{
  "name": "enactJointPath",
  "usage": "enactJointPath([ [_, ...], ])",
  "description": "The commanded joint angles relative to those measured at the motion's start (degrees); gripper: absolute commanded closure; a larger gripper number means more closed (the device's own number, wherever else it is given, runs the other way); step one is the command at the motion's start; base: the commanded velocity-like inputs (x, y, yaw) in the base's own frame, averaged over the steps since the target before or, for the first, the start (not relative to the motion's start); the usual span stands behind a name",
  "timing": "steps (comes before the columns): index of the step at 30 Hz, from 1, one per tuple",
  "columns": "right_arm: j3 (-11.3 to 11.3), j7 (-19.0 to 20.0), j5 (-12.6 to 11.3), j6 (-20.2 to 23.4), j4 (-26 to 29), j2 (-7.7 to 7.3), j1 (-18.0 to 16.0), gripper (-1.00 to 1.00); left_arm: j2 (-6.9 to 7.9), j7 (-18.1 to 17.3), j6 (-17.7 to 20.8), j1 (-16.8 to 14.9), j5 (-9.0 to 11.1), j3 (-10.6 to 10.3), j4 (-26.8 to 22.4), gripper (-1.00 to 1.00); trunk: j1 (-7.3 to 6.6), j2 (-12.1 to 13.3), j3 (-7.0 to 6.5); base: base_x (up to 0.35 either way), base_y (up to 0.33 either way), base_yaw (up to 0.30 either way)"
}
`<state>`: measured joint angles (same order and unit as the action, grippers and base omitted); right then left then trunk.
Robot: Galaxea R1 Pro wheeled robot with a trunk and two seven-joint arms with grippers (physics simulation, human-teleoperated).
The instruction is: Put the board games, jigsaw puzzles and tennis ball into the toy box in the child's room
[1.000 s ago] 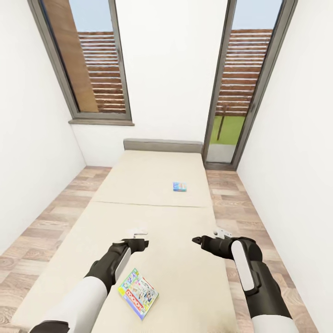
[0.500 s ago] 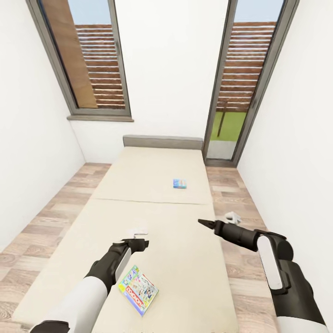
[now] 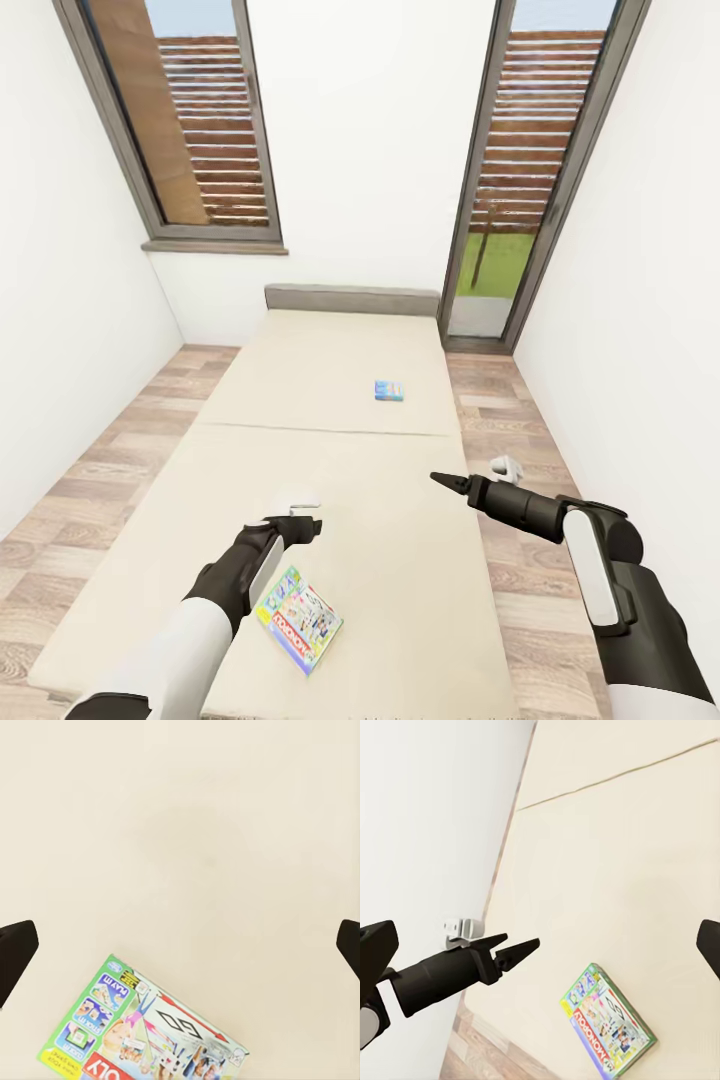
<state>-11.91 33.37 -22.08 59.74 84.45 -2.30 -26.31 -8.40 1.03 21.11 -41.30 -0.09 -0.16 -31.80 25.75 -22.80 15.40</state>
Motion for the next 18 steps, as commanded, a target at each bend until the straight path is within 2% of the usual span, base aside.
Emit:
enactJointPath([
  [1,-0.1,0.5,0.4,0.3,0.0,-0.01,-0.1,-1.00,-0.02,0.1,0.3,0.0,0.0,0.0,-0.1,-1.00,0.03,-0.1,0.20,0.000,0.000,0.000],
  [8,-0.1,2.1,-0.6,0.3,0.0,-0.40,-0.1,-1.00,-0.02,0.1,0.3,0.0,0.0,0.0,-0.1,-1.00,0.03,-0.1,0.86,0.000,0.000,0.000],
  [15,-0.1,13.1,-1.3,0.3,-0.2,-2.74,0.1,-1.00,0.11,0.1,0.4,0.0,-0.1,-0.1,-0.1,-1.00,0.03,-0.1,1.51,0.000,0.000,0.000],
  [18,-0.1,14.6,-1.1,0.1,-0.2,-3.03,0.1,-1.00,0.17,0.1,0.4,-0.1,-0.1,-0.1,-0.1,-1.00,0.03,-0.1,1.80,0.000,0.000,0.000],
])
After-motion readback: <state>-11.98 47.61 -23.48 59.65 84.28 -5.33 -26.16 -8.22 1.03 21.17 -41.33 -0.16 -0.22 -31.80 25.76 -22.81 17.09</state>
